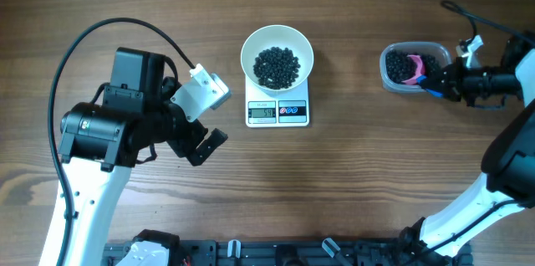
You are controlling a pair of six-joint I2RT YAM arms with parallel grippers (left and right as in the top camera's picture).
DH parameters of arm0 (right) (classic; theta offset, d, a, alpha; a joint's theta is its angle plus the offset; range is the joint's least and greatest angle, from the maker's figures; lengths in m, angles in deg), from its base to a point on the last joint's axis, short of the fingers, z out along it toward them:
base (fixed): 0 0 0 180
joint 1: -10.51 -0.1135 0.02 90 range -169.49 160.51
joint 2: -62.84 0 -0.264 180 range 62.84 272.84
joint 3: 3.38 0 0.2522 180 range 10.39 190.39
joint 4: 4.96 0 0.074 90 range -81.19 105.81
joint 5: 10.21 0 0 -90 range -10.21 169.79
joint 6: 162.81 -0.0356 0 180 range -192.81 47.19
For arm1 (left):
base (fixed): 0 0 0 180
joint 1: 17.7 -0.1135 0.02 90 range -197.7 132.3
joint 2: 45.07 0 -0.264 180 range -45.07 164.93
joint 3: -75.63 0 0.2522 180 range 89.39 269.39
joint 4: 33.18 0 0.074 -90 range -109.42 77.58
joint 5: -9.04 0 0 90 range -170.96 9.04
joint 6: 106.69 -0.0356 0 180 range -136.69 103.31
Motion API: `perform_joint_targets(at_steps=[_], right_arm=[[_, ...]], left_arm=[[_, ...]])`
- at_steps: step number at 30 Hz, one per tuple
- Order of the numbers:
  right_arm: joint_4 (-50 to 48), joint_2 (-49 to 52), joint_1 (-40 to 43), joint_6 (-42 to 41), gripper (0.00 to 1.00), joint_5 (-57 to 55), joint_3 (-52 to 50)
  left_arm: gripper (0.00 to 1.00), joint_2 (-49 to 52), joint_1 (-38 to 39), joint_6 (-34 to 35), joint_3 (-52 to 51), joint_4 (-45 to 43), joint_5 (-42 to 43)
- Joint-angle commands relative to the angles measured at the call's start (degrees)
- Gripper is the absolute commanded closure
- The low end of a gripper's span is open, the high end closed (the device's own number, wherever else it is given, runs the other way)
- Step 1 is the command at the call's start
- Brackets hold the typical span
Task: Scoop item into bowl and weigh 150g on scale
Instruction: 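Scoop more black beans from the tub with the right gripper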
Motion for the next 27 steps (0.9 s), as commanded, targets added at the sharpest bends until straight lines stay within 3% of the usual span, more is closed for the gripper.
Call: perform_joint_targets(at_steps=[1,15,27], right_arm=[[-0.6,1.2,3.2,-0.6,0.96,2.6,-0.1],[4.6,1.2,9.7,5.4,0.96,11.3,-0.1],[6.5,1.2,10.5,8.8,0.96,16.4,-0.1]], left_arm=[[0.00,0.0,-0.4,-1.0,0.7,0.0,0.1],[0.00,0.0,-0.4,-1.0,0.7,0.0,0.1],[0.00,0.0,-0.4,-1.1,0.7,0.0,0.1]])
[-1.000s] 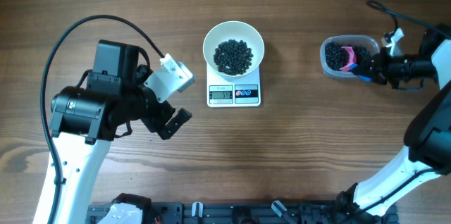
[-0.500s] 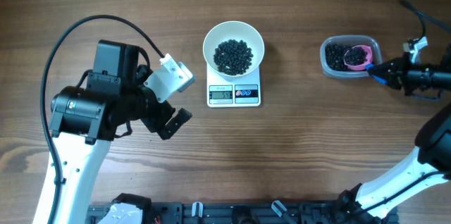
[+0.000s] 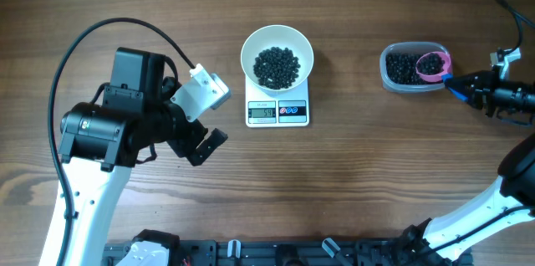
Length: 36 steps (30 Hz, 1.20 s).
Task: Scoop item into bowl and weigh 150g on scale
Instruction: 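Scoop more black beans from the tub with the right gripper, then carry the filled scoop left toward the white bowl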
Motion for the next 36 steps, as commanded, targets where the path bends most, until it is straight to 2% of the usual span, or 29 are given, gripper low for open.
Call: perform_joint_targets(at_steps=[1,10,28,36], right_arm=[[0.9,0.8,0.3,3.6,0.96,4.2,-0.1],[1.9,0.8,0.3,4.6,0.96,7.8,-0.1],[14.3,0.8,0.2,16.0,0.96,13.5,-0.1],[16.2,-1.0,-3.7,17.3,0.96,17.8,0.0]], left_arm=[[0.00,0.0,-0.4,-1.1,0.7,0.0,0.1],[0.00,0.0,-0.4,-1.1,0.7,0.0,0.1],[0.00,0.0,-0.4,-1.0,0.7,0.0,0.1],[0.00,0.0,-0.4,-1.1,0.7,0.0,0.1]])
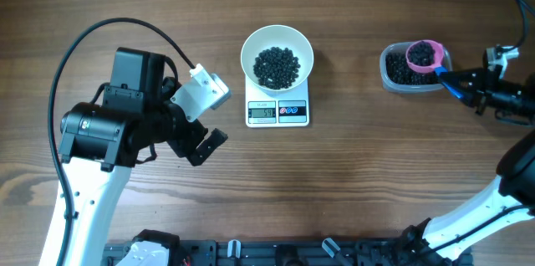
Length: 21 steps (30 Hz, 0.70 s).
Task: Scoop item into bowl and weigh 150g on scale
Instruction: 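Carry the filled scoop left toward the white bowl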
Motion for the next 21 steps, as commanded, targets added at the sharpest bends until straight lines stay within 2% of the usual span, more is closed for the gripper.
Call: perform_joint_targets(at_steps=[1,15,21], right_arm=[[0.2,-1.3,-2.9,1.7,0.96,5.1,0.0],[-0.4,-2.3,-23.1,-0.9,0.96,11.3,0.0],[-12.9,-2.3,-31.7,-15.1,0.96,11.1,0.0]], left_arm=[[0.00,0.0,-0.4,-1.1,0.7,0.0,0.1],[0.00,0.0,-0.4,-1.1,0.7,0.0,0.1],[0.00,0.0,-0.4,-1.1,0.7,0.0,0.1]])
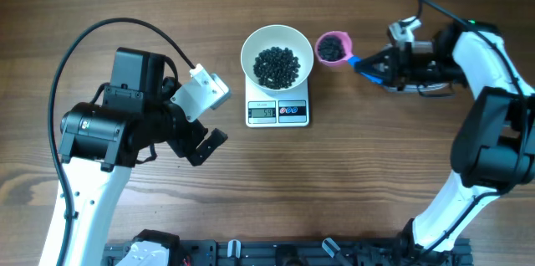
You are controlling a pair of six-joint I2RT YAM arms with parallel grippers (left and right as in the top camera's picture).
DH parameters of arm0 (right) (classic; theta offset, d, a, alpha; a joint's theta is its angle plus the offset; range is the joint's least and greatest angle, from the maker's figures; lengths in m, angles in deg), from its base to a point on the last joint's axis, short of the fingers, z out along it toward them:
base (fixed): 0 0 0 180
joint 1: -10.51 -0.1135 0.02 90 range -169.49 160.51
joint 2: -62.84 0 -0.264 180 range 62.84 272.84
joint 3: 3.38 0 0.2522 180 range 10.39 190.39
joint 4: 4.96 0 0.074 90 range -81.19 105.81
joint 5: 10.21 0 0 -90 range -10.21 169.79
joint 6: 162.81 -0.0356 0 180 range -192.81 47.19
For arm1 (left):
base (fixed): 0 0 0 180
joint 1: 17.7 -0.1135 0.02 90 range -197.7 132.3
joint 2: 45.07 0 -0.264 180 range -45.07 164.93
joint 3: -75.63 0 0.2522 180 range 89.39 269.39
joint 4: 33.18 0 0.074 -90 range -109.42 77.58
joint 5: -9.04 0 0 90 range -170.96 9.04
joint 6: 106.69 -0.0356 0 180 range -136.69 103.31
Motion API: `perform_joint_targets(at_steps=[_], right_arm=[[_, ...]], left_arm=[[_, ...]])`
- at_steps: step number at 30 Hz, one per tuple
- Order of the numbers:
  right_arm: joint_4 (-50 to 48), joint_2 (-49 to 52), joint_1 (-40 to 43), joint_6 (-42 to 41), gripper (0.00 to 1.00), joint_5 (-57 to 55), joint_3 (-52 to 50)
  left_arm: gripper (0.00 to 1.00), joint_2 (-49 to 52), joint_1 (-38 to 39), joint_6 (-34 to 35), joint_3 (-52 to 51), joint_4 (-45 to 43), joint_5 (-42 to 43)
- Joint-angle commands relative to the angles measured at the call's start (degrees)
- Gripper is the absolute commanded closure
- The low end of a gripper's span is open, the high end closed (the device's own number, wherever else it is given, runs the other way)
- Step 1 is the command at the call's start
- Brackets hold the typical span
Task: Scoop item into bowl and weigh 150g on scale
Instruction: 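Carry the filled scoop left toward the white bowl, then tip the pink scoop to pour beans into the white bowl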
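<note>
A white bowl (248, 48) holding black beans (277, 66) stands on the white kitchen scale (277, 112), whose display is lit but too small to read. My right gripper (369, 63) is shut on the blue handle of a pink scoop (331, 48). The scoop is full of black beans and hangs just off the bowl's right rim. My left gripper (206, 145) rests open at the left, well away from the scale and holding nothing. The bean container is hidden under my right arm.
A black cable loops over the left arm (100, 132). The right arm (485, 74) reaches in from the right edge across the back of the wooden table (351, 174). A rail with clamps runs along the front edge.
My right gripper has moved left with the loaded scoop, from above the bean container to just right of the bowl's rim. The left arm has not moved.
My right gripper first had the pink scoop dug into the bean container at the right. Then the scoop lay in the container's right end, then stood full of beans at its rim. Now it hangs beside the bowl. The left arm stayed still throughout.
</note>
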Motion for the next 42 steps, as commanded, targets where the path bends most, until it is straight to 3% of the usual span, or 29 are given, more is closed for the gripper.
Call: perform_joint_targets(at_steps=[1,8,21,35,42], right_arm=[[-7.7,-2.0,-4.6,-10.8,0.96,2.5,0.0],[-24.8,-2.0,-11.8,-27.6,0.96,-6.8,0.5],[-28.5,-6.8,-19.9,-27.6,0.96,-25.2,7.1],[-28.4,-10.1,-34.8,-22.2,0.95,-72.0,10.4],[-28.6,-10.1,-39.4,-17.6,0.95,-83.5,10.4]], left_arm=[[0.00,0.0,-0.4,-1.1,0.7,0.0,0.1],[0.00,0.0,-0.4,-1.1,0.7,0.0,0.1],[0.00,0.0,-0.4,-1.0,0.7,0.0,0.1],[0.00,0.0,-0.4,-1.0,0.7,0.0,0.1],[0.00,0.0,-0.4,-1.0,0.7,0.0,0.1]])
